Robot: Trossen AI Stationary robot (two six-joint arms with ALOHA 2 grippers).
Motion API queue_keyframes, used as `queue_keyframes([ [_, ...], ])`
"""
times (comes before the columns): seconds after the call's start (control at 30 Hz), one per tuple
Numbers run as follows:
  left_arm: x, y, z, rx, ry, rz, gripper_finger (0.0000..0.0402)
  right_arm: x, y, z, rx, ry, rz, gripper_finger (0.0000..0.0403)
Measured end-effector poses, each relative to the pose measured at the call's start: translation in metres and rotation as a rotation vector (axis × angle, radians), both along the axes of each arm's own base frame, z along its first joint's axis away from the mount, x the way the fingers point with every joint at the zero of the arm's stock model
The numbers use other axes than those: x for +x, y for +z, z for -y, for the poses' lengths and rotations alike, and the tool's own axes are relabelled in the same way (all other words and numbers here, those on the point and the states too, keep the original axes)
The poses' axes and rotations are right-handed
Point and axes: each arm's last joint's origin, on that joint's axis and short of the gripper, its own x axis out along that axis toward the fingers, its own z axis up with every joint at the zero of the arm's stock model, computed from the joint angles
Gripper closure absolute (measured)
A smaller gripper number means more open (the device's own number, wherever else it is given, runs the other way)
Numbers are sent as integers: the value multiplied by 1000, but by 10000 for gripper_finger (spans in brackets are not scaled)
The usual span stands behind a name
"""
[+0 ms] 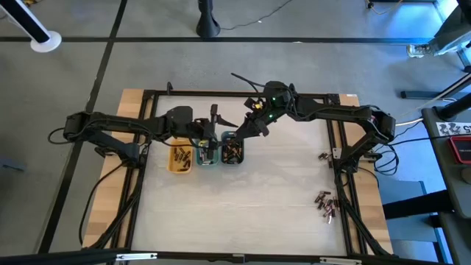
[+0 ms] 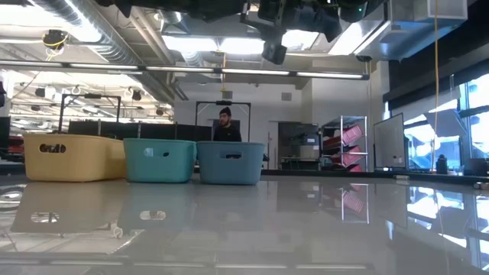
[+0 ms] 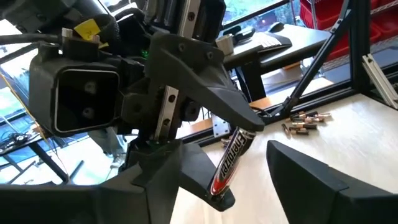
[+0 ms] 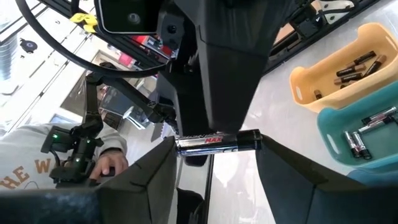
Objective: Sort batteries
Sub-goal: Put the silver battery into the green bin
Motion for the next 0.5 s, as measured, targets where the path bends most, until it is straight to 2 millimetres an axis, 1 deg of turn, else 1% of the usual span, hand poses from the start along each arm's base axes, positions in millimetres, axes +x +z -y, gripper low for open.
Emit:
queue_keyframes([
  [0.23, 1, -1, 0, -2, 0, -3, 216, 0, 0, 0, 6, -2, -5, 204],
  [0.4, 4, -5, 0, -46, 4, -16, 232, 0, 0, 1, 23, -26, -20, 204],
  [0.5, 4, -5, 0, -42, 4, -11, 242, 0, 0, 0, 24, -26, -21, 204],
])
